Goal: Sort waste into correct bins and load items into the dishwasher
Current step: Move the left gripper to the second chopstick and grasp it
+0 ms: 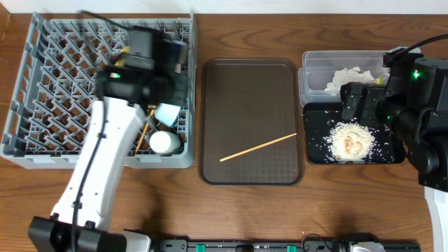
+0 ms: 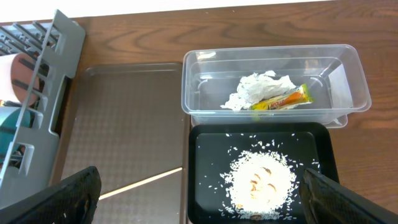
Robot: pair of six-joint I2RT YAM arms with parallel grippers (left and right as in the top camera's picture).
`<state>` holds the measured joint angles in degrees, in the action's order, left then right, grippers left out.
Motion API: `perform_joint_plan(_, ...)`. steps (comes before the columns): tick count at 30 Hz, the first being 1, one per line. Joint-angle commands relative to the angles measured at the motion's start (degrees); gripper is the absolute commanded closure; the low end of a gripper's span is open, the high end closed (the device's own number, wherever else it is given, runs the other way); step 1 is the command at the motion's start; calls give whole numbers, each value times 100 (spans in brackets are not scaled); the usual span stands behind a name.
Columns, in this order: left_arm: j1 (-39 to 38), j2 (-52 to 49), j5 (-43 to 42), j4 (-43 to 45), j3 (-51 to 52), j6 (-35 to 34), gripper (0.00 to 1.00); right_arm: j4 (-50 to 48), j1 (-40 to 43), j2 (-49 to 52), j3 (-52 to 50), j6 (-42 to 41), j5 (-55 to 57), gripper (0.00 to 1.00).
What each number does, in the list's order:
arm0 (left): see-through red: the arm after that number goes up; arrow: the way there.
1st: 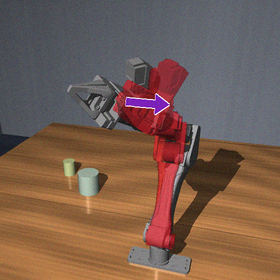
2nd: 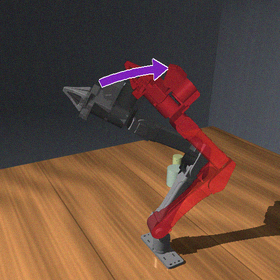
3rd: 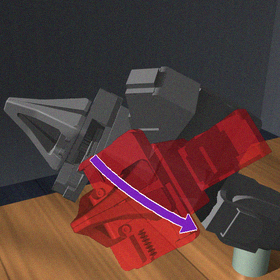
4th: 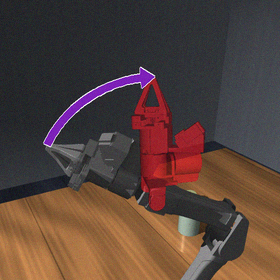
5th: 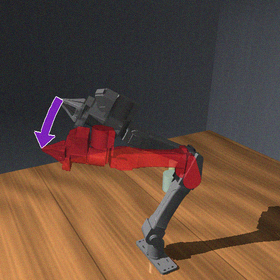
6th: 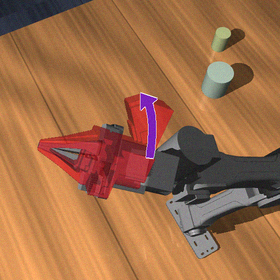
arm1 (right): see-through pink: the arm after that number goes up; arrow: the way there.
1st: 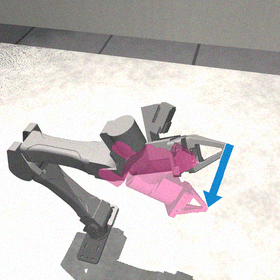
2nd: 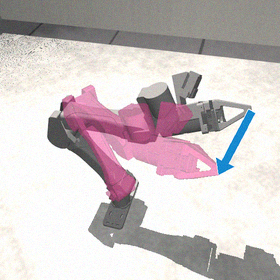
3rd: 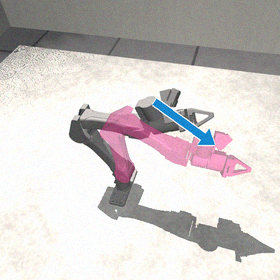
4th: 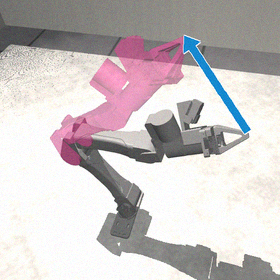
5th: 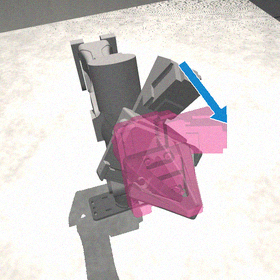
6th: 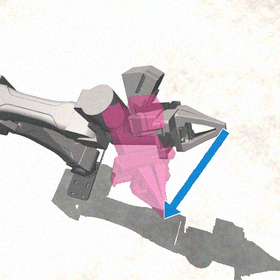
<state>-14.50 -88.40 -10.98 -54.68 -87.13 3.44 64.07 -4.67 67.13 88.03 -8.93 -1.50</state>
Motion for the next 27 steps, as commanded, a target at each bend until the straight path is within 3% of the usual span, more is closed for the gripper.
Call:
perform_joint_plan(1,-809,-122,-308,-81,33,372,66,4,52,7,20,-24,39,1)
perform_joint_plan(8,-2079,-693,-310,-284,372,1458,51,7,52,7,20,-24,39,1)
perform_joint_plan(17,-2870,-2037,-210,24,378,1497,45,4,52,7,20,-22,39,1)
perform_joint_plan(27,-3025,-2765,-142,98,262,1471,38,4,52,7,20,-22,39,1)
